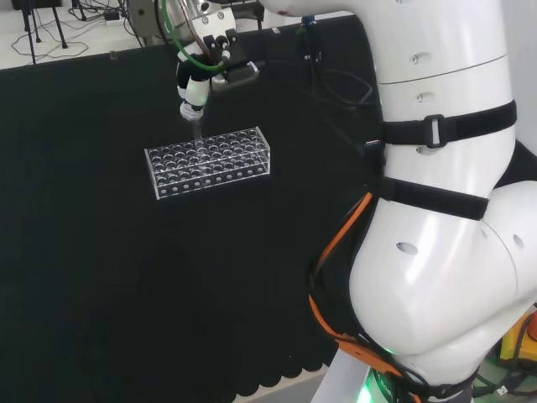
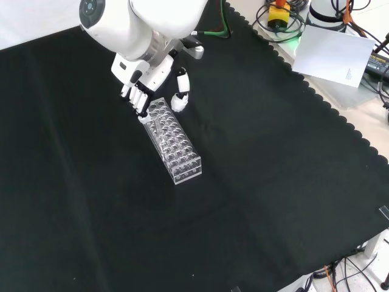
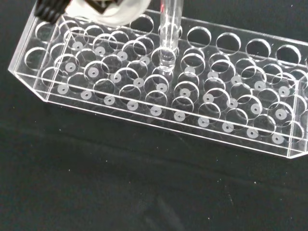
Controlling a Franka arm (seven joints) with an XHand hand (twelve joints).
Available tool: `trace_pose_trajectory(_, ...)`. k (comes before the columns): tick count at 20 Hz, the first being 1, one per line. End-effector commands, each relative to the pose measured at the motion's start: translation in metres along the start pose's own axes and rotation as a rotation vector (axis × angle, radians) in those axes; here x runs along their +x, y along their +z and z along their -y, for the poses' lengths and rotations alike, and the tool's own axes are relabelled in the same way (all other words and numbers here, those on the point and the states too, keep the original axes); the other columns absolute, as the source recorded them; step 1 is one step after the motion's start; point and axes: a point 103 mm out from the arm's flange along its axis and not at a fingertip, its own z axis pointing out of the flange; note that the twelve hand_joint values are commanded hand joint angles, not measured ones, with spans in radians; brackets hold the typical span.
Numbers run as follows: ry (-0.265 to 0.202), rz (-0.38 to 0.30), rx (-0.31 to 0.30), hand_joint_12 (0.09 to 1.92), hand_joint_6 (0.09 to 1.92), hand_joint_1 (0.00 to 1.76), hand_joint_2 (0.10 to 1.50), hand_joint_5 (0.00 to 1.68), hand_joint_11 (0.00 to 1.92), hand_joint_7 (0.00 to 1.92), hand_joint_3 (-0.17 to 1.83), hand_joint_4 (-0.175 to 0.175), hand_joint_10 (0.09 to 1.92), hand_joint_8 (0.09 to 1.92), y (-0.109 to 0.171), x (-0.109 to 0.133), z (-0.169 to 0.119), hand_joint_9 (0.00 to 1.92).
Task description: Pick up the test tube.
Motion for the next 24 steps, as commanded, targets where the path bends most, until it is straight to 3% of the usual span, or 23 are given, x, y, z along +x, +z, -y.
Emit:
trace_pose_trajectory(1, -0.005, 0.005, 0.020, 1.52, 0.73, 0.91, 0.71, 0.35, 0.17, 0.50, 0.65, -0.175, 0.94, 1.01, 0.008, 0.003, -0.006, 0.48)
trace_pose_trajectory(14, 0.026, 0.009, 0.044, 1.51, 0.81, 0.94, 0.70, 0.38, 0.20, 0.56, 0.66, -0.175, 0.93, 1.01, 0.017, -0.007, -0.023, 0.51)
trace_pose_trajectory(24, 0.015, -0.030, 0.026, 1.48, 0.91, 1.00, 0.66, 0.49, 0.29, 0.74, 0.73, -0.175, 0.88, 0.99, 0.019, -0.009, -0.037, 0.63)
